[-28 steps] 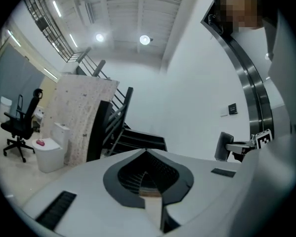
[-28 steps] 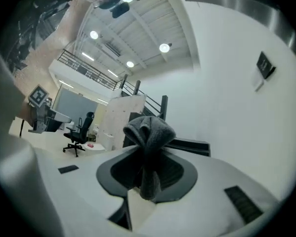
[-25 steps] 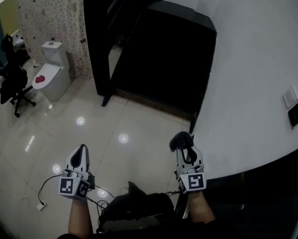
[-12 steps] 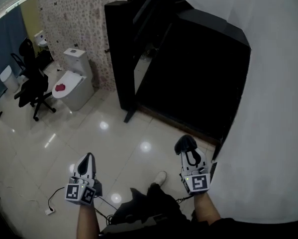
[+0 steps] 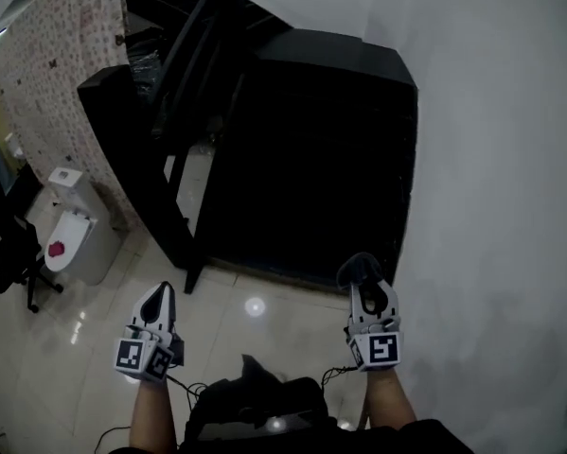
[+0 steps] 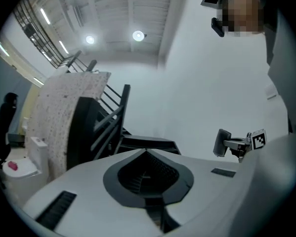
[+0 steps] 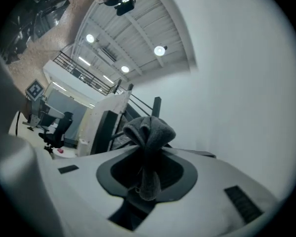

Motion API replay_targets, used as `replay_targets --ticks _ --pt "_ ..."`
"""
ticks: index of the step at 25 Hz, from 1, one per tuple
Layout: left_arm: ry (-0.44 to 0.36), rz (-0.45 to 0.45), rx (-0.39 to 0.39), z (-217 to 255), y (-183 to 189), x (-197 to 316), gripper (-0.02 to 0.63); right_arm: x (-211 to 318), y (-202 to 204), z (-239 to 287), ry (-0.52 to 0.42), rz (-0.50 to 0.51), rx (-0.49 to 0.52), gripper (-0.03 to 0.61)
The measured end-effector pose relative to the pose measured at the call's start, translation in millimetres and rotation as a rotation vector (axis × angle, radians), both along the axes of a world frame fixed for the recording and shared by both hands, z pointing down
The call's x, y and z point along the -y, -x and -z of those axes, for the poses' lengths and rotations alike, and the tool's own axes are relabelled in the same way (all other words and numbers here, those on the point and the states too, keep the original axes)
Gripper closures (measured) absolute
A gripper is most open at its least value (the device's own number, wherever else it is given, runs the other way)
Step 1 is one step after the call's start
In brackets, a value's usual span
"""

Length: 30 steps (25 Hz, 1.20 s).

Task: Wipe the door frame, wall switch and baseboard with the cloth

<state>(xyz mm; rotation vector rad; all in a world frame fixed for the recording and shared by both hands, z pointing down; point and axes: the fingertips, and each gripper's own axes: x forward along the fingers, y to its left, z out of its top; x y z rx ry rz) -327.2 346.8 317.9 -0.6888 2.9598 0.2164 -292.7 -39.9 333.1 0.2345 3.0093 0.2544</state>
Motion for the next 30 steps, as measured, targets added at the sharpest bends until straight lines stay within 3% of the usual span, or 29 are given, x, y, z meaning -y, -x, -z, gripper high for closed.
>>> replay_targets --ticks 3,6,10,16,20,24,30 --pt "0.018 -0.148 -0.022 -4.2 47.0 68.6 0.621 66.0 -21.4 -25.1 0.021 -0.169 -0.033 0.494" --pt "0.022 -0.323 0.011 0.3 71.1 157.2 0.621 132.7 -61.2 -54.5 0.055 -0.342 -0.08 0.494" --pt "0.046 -0.648 0.009 -0.1 95.1 276.3 0.621 173.0 -131.1 -81.0 0.082 -0.627 -0.141 0.494" --pt "-0.039 -1.076 -0.085 -31.7 124.0 414.6 0.621 179.5 -214.0 -88.4 0.103 -1.077 -0.171 0.494" --pt "-0.053 -1.348 -0.058 -40.5 106.2 507.9 0.621 163.4 -256.8 -75.7 0.067 -1.358 -0.184 0.494" --pt "-0.074 -1.551 -0.001 -27.1 95.4 563.3 0.621 126.5 -252.6 -58.3 0.089 -1.566 -0.141 0.494" --pt "-0.132 -1.812 -0.01 -17.0 69.9 606.2 0.621 60.4 -260.9 -39.4 0.175 -1.883 -0.024 0.494"
